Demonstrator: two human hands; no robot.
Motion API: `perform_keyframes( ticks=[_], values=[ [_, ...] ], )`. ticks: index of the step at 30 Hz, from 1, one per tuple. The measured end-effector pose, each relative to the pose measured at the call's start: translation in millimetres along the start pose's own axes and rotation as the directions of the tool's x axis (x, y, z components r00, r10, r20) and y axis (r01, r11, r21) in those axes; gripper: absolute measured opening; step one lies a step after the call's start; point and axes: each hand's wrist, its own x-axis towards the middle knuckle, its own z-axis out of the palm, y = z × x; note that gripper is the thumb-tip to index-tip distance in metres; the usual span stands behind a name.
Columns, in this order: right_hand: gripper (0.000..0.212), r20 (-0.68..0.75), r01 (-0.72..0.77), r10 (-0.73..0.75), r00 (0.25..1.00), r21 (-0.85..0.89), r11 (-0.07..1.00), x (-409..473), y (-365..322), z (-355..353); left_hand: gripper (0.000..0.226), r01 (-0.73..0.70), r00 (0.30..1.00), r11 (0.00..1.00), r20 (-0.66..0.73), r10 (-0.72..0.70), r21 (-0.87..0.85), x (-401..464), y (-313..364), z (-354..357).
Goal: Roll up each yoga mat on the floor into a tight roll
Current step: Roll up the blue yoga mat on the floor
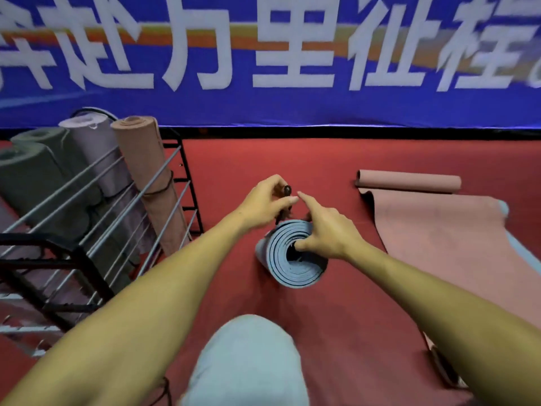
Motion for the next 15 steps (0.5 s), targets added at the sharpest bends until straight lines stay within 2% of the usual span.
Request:
perform_keyframes(
  ticks=[3, 6, 9, 13, 15],
  values=[
    [0.111, 0.018, -0.029, 0.026, 0.999, 0.171, 0.985, -18.1, 6.1, -33.7, 0.024, -0.071, 0.973, 0.991, 0.211, 0.093, -0.111, -4.2, 39.5, 3.2],
    [0.108, 0.024, -0.016, 0.009, 1.000, 0.293, 0.956, -31.6, 16.0, -50.3, 0.021, -0.092, 0.940, 0.980, 0.309, 0.145, -0.179, -18.7, 56.0, 0.0],
    [0.102, 0.076, 0.034, -0.062, 0.995, 0.327, 0.945, -41.6, 13.9, -52.9, 0.020, -0.130, 0.911, 0.982, 0.375, 0.172, -0.137, -30.4, 64.2, -8.0],
    [0.054, 0.085, 0.001, -0.031, 0.996, 0.340, 0.941, -47.6, 2.3, -48.8, 0.021, -0.130, 0.936, 0.972, 0.301, 0.186, -0.194, -39.5, 66.8, -8.0],
    [0.046, 0.057, -0.038, 0.019, 0.998, 0.360, 0.932, -47.3, 1.7, -45.9, 0.021, -0.172, 0.948, 0.962, 0.229, 0.220, -0.212, -39.4, 60.5, -2.5]
  ],
)
